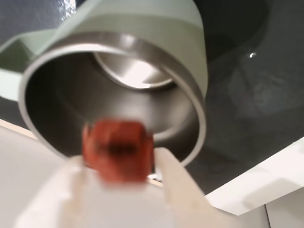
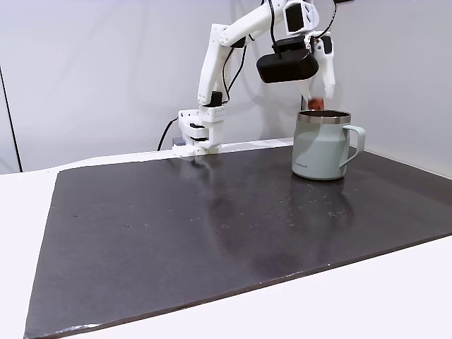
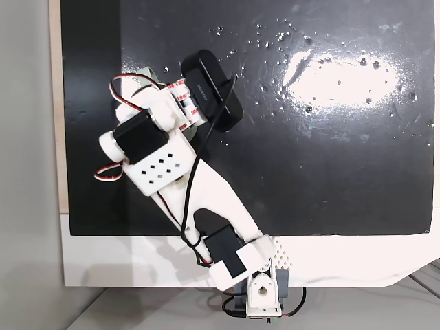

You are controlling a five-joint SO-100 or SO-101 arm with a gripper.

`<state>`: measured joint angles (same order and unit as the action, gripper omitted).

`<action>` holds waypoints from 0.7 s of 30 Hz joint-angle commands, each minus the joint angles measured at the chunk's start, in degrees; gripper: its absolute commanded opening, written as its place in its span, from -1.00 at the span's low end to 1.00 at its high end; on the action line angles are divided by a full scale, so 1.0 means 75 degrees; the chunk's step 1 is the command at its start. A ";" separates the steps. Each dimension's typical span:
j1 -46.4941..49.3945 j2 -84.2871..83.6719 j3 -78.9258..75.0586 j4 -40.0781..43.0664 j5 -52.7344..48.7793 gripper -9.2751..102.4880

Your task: Grasp a cube and put it in the cup.

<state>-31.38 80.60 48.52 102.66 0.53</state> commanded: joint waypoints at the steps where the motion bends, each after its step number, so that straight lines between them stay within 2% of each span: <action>1: 0.0059 0.0082 -0.0188 0.0047 0.0164 -0.40; 21: 0.0105 0.0141 -0.0141 0.0047 0.0070 -0.43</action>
<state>-31.20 80.60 48.52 102.66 1.23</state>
